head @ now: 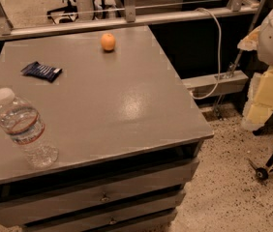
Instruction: Pick water bottle
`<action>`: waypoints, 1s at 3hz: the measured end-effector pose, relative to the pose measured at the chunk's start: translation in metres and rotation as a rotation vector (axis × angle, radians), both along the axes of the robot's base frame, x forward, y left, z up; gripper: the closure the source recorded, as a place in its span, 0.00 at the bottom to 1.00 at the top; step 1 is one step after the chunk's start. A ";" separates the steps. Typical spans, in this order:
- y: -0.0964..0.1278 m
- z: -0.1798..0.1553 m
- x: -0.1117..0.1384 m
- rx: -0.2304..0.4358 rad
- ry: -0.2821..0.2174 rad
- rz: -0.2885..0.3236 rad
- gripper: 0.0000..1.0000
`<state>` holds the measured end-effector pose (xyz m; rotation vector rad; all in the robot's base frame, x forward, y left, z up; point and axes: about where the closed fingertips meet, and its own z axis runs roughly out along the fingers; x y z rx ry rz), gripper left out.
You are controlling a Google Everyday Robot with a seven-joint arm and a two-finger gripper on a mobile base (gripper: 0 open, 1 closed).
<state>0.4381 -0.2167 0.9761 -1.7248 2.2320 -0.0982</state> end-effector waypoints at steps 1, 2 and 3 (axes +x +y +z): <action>0.000 0.000 0.000 0.000 0.000 0.000 0.00; 0.044 -0.013 0.009 0.125 -0.007 0.078 0.00; 0.107 -0.021 0.018 0.293 -0.020 0.175 0.00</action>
Offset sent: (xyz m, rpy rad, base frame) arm 0.0151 0.0775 -0.0301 0.2445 0.0102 0.1500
